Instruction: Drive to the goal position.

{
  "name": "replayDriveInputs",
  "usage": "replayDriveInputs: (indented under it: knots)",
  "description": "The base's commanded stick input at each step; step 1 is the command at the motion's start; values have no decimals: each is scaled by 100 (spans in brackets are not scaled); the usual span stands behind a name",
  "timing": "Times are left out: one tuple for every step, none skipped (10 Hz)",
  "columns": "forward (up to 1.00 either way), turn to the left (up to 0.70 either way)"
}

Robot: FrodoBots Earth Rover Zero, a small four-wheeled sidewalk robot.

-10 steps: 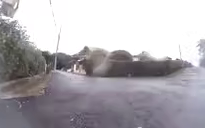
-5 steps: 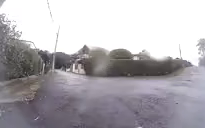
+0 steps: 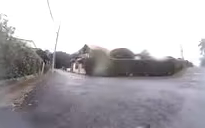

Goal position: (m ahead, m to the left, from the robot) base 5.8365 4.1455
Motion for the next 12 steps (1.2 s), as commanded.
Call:
replayDriveInputs:
  knots:
    - [70, 0]
    - [70, 0]
    - [70, 0]
    - [70, 0]
    - [70, 0]
    - [70, 0]
    - [70, 0]
    - [70, 0]
    - [70, 0]
    - [70, 0]
    - [70, 0]
    - [70, 4]
